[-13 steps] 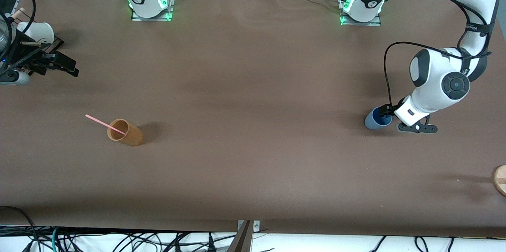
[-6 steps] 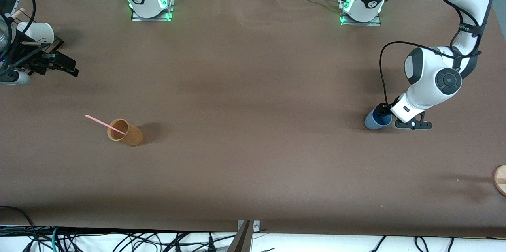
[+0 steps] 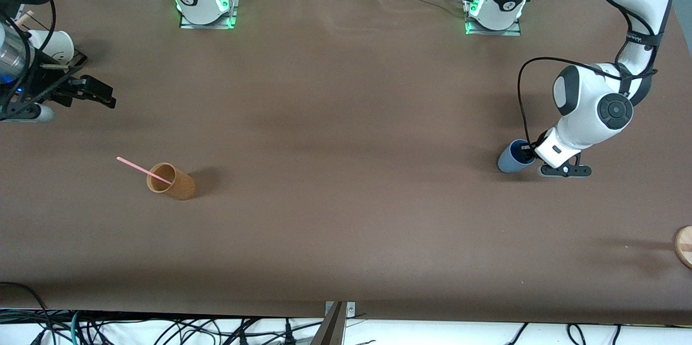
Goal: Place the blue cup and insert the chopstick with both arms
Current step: 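Carry the blue cup toward the table middle while the right gripper reaches the chopstick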
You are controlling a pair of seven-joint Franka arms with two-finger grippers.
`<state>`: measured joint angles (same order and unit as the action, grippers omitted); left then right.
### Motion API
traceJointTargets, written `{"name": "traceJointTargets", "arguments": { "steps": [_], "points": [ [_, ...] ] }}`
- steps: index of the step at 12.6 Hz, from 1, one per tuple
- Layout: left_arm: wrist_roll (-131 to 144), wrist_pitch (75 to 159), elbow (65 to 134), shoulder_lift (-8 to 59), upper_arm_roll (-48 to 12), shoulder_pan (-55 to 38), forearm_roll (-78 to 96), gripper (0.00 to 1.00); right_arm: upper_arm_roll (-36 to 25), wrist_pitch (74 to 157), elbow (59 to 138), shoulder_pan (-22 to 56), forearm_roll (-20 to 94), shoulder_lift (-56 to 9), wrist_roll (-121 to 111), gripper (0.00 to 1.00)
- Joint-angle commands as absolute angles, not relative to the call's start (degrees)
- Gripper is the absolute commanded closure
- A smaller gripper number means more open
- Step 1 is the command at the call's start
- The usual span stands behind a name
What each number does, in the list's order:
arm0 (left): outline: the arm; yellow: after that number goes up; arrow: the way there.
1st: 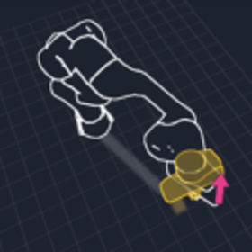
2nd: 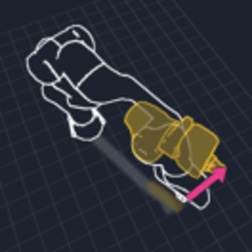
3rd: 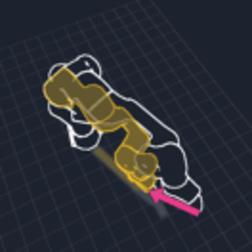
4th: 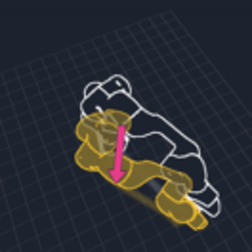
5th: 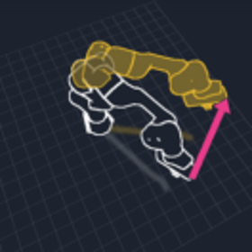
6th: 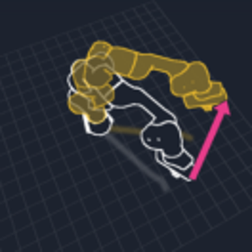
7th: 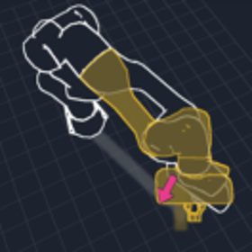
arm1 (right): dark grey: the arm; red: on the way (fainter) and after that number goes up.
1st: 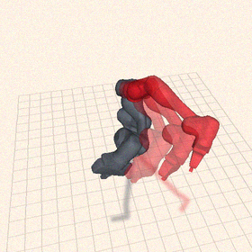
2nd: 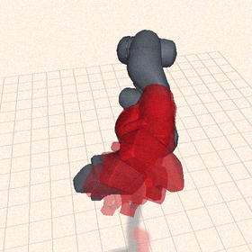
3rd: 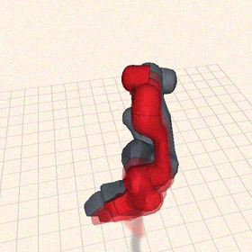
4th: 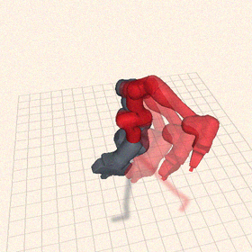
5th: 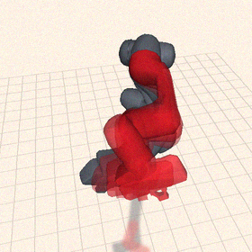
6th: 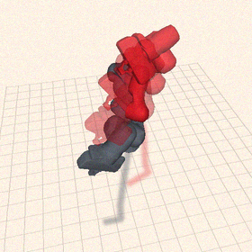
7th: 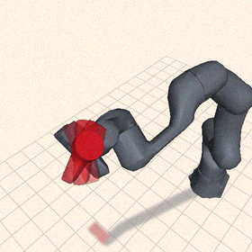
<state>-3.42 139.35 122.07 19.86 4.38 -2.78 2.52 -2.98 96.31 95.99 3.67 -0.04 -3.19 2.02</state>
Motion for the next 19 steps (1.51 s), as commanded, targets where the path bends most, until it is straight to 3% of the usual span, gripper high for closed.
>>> {"name": "traceJointTargets", "arguments": {
  "steps": [1,9,14,19],
  "points": [
    [-4.0,138.3,122.5,19.1,4.8,-3.2,3.9,1.00,-2.8,97.7,95.6,4.5,-2.6,-5.9,2.4,0.00],
    [-3.8,122.2,108.3,19.0,4.6,-7.0,3.9,1.00,-3.3,108.2,94.7,0.5,0.8,-16.4,-4.5,0.00],
    [5.7,120.2,104.5,19.6,4.6,-15.3,4.2,1.00,-3.3,113.6,94.7,-1.1,4.5,-21.0,-10.3,0.00],
    [21.9,115.2,93.2,25.3,4.5,-26.7,5.6,1.00,-3.2,114.0,94.7,-1.1,4.6,-24.4,-12.7,0.00]
  ]
}}
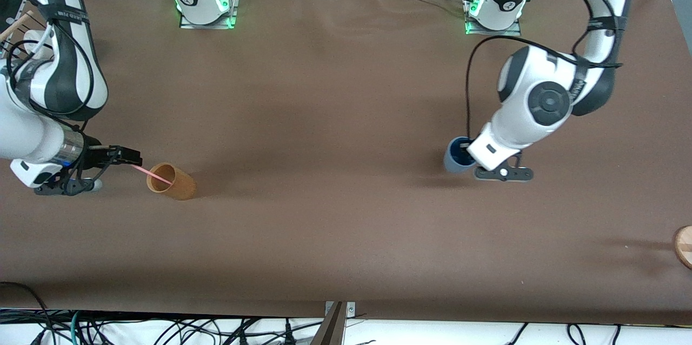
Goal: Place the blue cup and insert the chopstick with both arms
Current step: 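Carry the blue cup toward the table middle while the right gripper reaches the chopstick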
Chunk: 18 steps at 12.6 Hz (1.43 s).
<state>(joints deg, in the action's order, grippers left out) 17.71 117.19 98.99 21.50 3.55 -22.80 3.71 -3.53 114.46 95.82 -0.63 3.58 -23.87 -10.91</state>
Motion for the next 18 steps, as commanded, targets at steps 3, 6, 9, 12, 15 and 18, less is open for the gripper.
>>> {"name": "traceJointTargets", "arguments": {
  "steps": [3,6,9,12,15,18],
  "points": [
    [33.7,115.4,85.2,32.8,4.5,-33.1,9.9,1.00,-3.2,113.9,94.7,-1.9,5.3,-24.8,-15.9,0.03],
    [42.3,115.5,76.5,40.6,4.5,-37.4,10.1,1.00,-3.2,113.6,94.8,-2.2,5.7,-24.8,-16.5,0.41],
    [43.2,116.1,75.1,43.1,3.9,-39.3,10.3,1.00,-3.2,113.6,94.8,-2.2,6.5,-24.9,-16.5,0.59],
    [46.7,116.2,72.3,45.9,2.8,-40.2,12.2,1.00,-3.2,113.5,94.8,-2.2,8.2,-25.1,-16.5,0.68],
    [51.1,117.3,68.7,49.0,2.4,-42.1,12.3,1.00,-3.2,112.2,94.8,-2.2,8.3,-25.2,-16.5,0.77],
    [52.6,119.7,68.4,50.4,2.4,-43.2,12.4,1.00,-3.2,111.9,94.8,-2.2,9.5,-25.5,-16.6,0.83]
  ]
}}
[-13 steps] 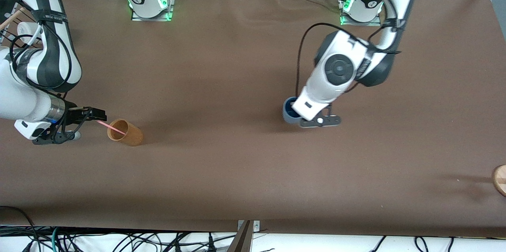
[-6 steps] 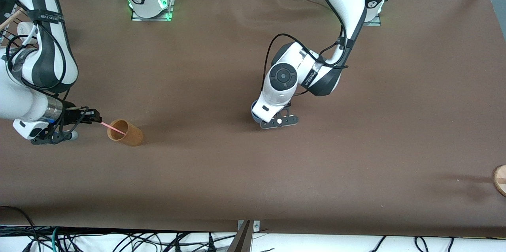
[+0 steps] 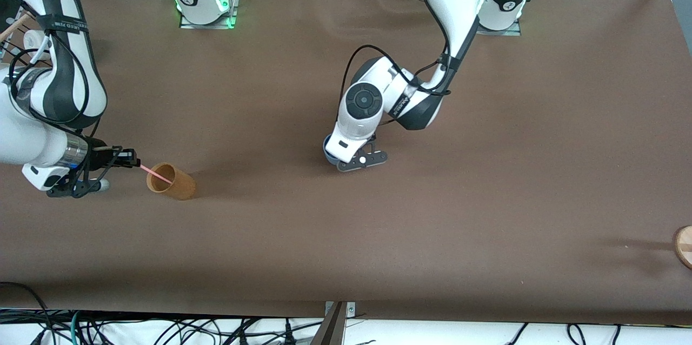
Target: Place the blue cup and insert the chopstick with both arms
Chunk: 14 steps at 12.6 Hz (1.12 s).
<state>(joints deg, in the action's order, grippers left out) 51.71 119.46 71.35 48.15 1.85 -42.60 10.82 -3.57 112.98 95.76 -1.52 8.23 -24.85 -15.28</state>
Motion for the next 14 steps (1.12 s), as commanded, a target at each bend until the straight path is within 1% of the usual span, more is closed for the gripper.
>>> {"name": "traceJointTargets", "arguments": {
  "steps": [1,4,6,7,8,9,10,11,14],
  "points": [
    [52.7,119.8,68.4,50.8,2.4,-43.7,12.4,1.00,-3.2,111.9,94.8,-2.3,9.5,-25.6,-16.6,0.86],
    [53.1,119.9,68.4,51.6,2.4,-44.0,12.4,1.00,-3.2,111.9,94.7,-2.2,9.8,-25.5,-16.6,0.90],
    [53.4,119.9,68.4,51.7,2.4,-44.0,12.4,1.00,-3.2,111.9,94.7,-2.3,10.7,-25.5,-16.6,0.91],
    [53.4,119.9,68.3,51.6,2.4,-43.9,12.4,0.92,-3.2,111.9,94.7,-2.2,10.7,-25.4,-16.5,0.91],
    [53.3,120.0,68.3,51.5,2.5,-43.9,12.4,0.72,-3.2,111.9,94.7,-2.2,10.7,-25.4,-16.4,0.91],
    [53.3,119.9,68.3,51.3,2.5,-43.8,12.4,0.43,-3.2,110.8,94.5,-2.2,11.3,-25.3,-16.3,0.91],
    [53.1,119.9,68.2,51.2,2.5,-43.8,12.5,0.20,-3.2,109.3,92.8,-2.2,12.2,-25.5,-16.2,0.92],
    [52.7,119.9,67.6,51.2,2.5,-43.7,12.4,0.00,-3.2,107.9,91.7,-2.2,12.5,-25.6,-16.2,0.92],
    [52.3,119.7,67.3,50.6,2.3,-43.2,12.5,0.00,-3.2,106.9,90.7,-2.2,12.4,-25.6,-16.1,0.94]
  ]
}}
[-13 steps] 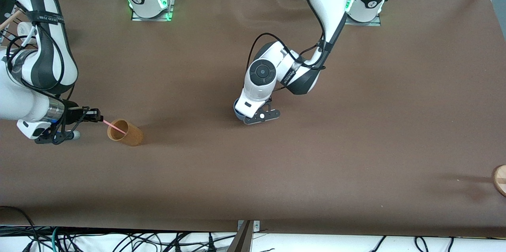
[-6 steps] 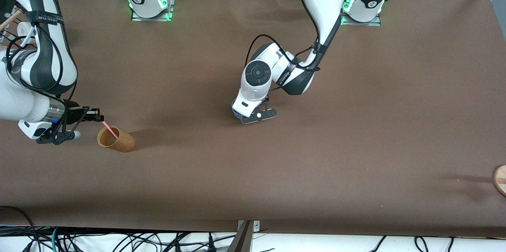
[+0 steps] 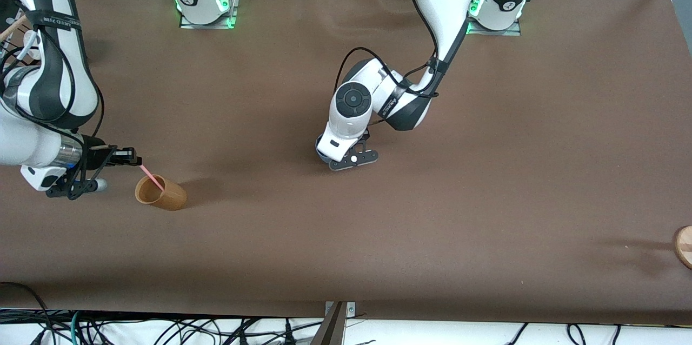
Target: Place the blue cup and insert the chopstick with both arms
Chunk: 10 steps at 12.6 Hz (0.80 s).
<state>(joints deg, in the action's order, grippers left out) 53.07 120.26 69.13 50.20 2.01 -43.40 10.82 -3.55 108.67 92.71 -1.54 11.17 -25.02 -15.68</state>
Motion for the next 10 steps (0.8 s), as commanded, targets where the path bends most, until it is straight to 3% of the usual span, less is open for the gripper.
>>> {"name": "traceJointTargets", "arguments": {
  "steps": [1,10],
  "points": [
    [52.3,119.4,67.3,50.5,2.0,-43.1,12.5,0.00,-3.2,105.4,89.9,-2.2,12.3,-25.6,-16.1,0.94],
    [45.5,111.5,67.3,40.8,2.3,-34.8,12.4,0.00,-3.2,94.2,79.3,-1.8,11.4,-25.7,-14.4,0.99]
  ]
}}
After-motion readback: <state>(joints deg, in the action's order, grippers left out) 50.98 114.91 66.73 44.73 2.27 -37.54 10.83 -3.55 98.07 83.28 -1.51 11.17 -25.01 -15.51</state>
